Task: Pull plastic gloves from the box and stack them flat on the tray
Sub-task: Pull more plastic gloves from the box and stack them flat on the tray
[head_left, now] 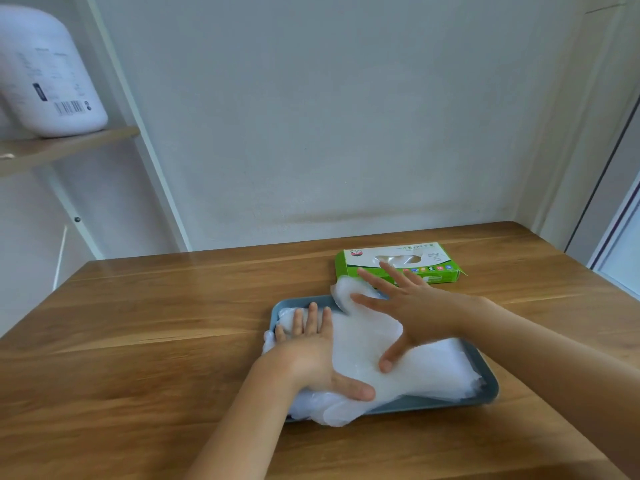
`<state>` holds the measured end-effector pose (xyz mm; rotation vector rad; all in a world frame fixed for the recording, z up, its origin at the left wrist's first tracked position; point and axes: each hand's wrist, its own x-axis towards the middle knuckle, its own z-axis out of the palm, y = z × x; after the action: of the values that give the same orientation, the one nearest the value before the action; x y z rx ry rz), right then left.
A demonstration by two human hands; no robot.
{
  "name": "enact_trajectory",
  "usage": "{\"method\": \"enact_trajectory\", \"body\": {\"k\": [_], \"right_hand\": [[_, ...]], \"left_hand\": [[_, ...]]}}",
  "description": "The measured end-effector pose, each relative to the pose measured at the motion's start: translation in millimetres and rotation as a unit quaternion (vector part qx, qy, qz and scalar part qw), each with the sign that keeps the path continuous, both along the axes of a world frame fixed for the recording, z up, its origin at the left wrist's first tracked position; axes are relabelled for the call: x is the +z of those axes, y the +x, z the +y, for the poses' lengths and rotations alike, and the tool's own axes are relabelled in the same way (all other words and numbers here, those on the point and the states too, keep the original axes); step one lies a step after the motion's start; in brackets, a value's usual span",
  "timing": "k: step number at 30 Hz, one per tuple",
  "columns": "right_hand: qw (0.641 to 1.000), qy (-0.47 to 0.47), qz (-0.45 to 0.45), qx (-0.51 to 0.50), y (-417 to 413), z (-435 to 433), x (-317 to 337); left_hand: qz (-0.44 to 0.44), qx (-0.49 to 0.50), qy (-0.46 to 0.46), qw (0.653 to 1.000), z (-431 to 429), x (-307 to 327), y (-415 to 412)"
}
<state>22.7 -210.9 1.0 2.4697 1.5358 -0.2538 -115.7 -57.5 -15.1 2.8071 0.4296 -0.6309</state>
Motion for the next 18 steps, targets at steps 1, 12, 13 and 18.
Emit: {"method": "enact_trajectory", "body": {"k": [1,12,13,18], "right_hand": [[1.000,-0.011,0.012,-0.007,3,1,0],[0.978,0.186,0.097,-0.009,-38,-21,6],[0.981,0.150,0.121,0.006,-45,-24,1],[0.987,0.028,0.154,0.021,-37,-35,-13]], "left_hand": [[0.004,-0.002,0.001,1.000,1,1,0],[0.012,-0.008,0.008,1.000,5,1,1],[0.016,-0.005,0.010,1.000,4,1,2],[0.026,-0.010,0.020,0.999,7,2,3]]}}
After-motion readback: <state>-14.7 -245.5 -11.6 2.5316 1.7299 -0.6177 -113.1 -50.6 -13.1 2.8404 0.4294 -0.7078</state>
